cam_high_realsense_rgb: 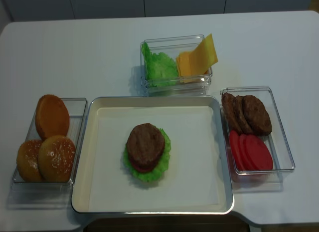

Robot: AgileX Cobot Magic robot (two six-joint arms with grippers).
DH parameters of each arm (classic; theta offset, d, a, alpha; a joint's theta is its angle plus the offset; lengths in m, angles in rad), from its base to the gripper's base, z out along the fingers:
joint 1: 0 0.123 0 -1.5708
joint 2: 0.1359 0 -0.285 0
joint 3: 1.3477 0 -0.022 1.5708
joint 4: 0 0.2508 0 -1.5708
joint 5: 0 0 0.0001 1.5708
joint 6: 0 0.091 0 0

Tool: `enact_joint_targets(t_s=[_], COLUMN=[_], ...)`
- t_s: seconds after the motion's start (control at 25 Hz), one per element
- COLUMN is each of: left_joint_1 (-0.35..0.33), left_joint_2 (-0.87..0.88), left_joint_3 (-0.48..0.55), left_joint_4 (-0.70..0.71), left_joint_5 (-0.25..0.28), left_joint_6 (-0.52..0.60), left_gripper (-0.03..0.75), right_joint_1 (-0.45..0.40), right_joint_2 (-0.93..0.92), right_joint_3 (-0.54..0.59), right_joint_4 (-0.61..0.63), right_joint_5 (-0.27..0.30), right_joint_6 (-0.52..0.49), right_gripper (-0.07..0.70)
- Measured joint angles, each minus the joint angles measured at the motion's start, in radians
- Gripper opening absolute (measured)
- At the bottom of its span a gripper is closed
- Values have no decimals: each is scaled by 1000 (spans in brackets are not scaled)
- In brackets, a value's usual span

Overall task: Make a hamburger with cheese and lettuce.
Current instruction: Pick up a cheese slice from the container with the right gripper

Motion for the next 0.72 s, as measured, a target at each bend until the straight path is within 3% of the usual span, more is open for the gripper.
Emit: enact_joint_targets(t_s=[0.48,0.72], left_joint_1=[0,0], left_joint_2=[0,0], left_joint_3=[0,0], left_joint_4=[0,0], left_joint_5=[0,0], left_joint_6=[0,0], left_gripper=[283,283], right_joint_1=[0,0], right_joint_2=[0,5], right_joint_3=[0,0], right_joint_4=[13,19], right_joint_5=[0,-2], right_joint_6=[0,0], right_gripper=[462,449])
